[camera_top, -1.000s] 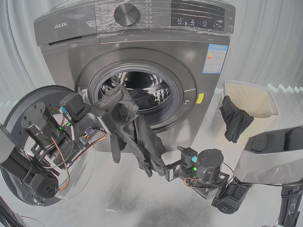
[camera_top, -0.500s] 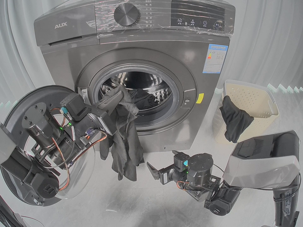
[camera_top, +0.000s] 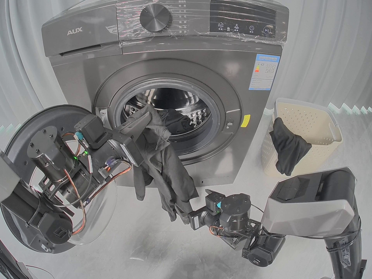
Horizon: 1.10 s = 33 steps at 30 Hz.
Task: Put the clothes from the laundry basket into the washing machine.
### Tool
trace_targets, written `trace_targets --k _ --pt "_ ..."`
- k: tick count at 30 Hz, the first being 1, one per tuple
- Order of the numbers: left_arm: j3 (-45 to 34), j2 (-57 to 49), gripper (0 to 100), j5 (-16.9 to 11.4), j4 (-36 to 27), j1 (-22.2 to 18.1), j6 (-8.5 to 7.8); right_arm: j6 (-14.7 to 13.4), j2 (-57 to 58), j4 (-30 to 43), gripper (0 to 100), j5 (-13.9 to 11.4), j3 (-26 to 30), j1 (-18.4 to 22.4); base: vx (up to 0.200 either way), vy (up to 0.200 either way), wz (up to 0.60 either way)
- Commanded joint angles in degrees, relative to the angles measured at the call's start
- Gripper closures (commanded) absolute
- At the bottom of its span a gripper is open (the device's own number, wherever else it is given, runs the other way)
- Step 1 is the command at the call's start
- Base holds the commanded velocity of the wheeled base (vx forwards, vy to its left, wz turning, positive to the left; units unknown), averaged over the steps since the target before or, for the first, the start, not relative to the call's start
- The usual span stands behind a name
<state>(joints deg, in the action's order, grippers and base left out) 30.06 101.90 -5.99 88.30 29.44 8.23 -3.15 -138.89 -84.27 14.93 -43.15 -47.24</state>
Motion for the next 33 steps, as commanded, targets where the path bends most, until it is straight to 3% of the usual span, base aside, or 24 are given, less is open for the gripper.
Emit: trace_targets --k 1,7,8,17,27,33 --pt "0.00 0.05 100 0.01 0.03 0.18 0.03 0.60 -2.35 0.07 0 0.01 -3.95 1.10 0.000 0.000 0.00" --pt "0.00 -0.04 100 -0.08 0.03 0.18 0.03 1.56 -6.31 0.69 0 0.54 -11.25 4.79 0.000 0.000 0.00" --pt "0.00 -0.04 100 -0.08 0.03 0.18 0.03 1.56 -6.40 0.69 100 0.62 -11.78 4.96 0.000 0.000 0.00" --pt "-0.18 0.05 100 -0.08 0.03 0.00 0.21 0.77 -4.11 -0.19 100 0.80 -11.43 4.35 0.000 0.000 0.00" --pt "-0.53 -0.04 100 -0.25 0.03 -1.40 0.30 0.42 9.16 -1.42 100 0.54 -0.18 4.44 0.000 0.000 0.00" --pt "-0.71 -0.04 100 -0.34 0.03 -2.28 0.30 0.42 15.93 -1.33 100 0.71 3.43 6.55 0.000 0.000 0.00"
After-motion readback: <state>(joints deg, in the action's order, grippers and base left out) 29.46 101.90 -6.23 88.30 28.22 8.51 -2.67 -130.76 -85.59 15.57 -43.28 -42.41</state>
